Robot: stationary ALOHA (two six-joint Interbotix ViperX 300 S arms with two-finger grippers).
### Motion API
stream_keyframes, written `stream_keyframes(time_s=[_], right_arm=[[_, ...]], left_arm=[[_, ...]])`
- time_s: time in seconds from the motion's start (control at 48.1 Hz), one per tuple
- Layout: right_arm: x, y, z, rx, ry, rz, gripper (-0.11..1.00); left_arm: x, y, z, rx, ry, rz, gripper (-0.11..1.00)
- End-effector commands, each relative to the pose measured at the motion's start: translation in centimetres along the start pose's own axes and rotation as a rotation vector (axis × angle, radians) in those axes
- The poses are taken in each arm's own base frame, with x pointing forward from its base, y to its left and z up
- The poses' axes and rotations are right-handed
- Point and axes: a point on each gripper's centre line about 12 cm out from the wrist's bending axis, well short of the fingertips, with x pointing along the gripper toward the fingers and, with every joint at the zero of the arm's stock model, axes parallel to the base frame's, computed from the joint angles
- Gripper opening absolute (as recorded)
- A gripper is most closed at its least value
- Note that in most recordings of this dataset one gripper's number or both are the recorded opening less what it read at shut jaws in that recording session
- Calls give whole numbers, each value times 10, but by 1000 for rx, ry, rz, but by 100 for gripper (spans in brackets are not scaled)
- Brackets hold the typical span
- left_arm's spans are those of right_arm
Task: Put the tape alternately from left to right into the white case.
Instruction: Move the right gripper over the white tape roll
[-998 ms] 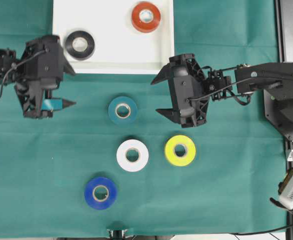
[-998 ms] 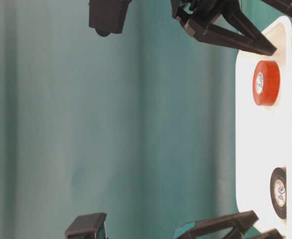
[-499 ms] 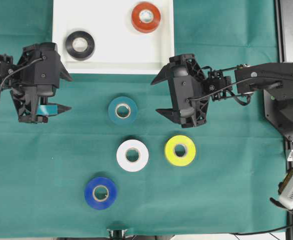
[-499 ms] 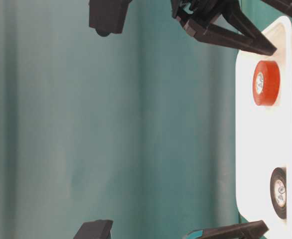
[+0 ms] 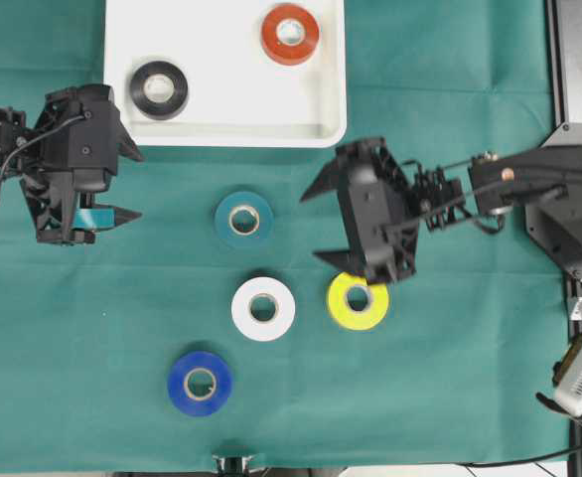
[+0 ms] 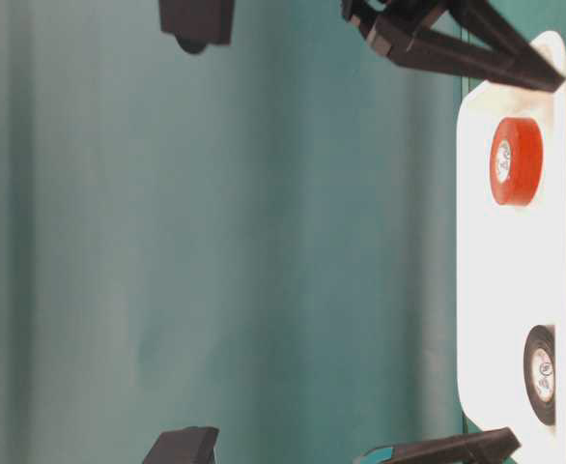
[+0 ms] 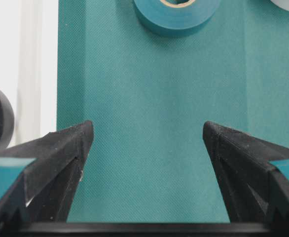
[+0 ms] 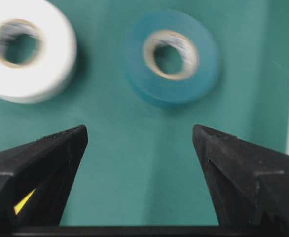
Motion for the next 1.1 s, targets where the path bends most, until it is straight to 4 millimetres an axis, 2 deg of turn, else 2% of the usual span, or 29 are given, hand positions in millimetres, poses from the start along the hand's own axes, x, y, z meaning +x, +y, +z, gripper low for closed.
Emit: stream_keyframes(time_s=[0.0, 0.291, 0.748, 1.081], right_arm=[[-6, 14, 16, -10, -66, 37, 72], [0, 50, 15, -55, -71, 123, 72], [13, 66, 24, -74, -64, 149, 71], [41, 77, 25, -95, 17, 146, 71]], left_arm=[[-5, -1, 9, 4, -38, -2, 99], [-6, -1, 9, 4, -40, -2, 99], [-5, -1, 9, 2, -38, -2, 99], [-5, -1, 8, 2, -35, -2, 99]])
